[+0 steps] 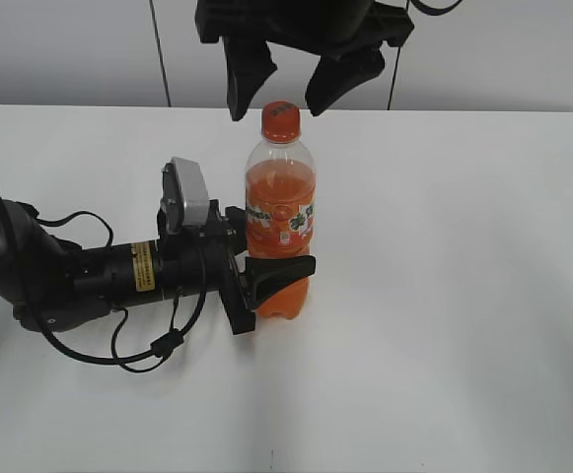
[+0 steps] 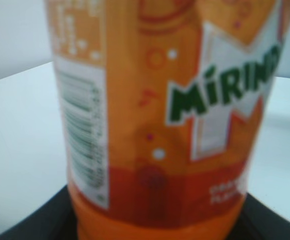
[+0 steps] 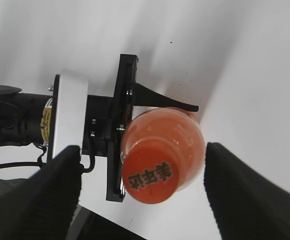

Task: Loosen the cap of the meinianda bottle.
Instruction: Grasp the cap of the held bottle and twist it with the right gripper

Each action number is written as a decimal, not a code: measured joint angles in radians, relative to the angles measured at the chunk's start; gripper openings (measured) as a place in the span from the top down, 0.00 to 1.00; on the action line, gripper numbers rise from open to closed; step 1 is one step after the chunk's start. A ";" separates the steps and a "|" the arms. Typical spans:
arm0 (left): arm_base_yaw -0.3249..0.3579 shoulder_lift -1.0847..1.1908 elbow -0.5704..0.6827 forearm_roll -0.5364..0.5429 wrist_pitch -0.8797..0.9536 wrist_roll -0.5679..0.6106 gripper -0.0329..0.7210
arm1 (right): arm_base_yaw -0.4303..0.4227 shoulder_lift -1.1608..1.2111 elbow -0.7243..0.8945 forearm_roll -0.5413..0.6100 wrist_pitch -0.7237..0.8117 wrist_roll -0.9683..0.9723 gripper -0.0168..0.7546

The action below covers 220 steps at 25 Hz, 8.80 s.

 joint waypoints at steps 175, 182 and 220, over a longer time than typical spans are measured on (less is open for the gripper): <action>-0.007 0.008 -0.003 -0.025 0.000 0.004 0.44 | 0.000 0.002 -0.036 0.027 0.008 0.073 0.31; -0.007 0.008 -0.003 -0.025 0.000 0.004 0.44 | 0.000 0.001 0.039 0.026 0.010 0.061 0.31; -0.008 0.008 -0.003 -0.025 0.000 0.004 0.44 | 0.000 0.000 0.017 -0.018 0.008 -0.244 0.63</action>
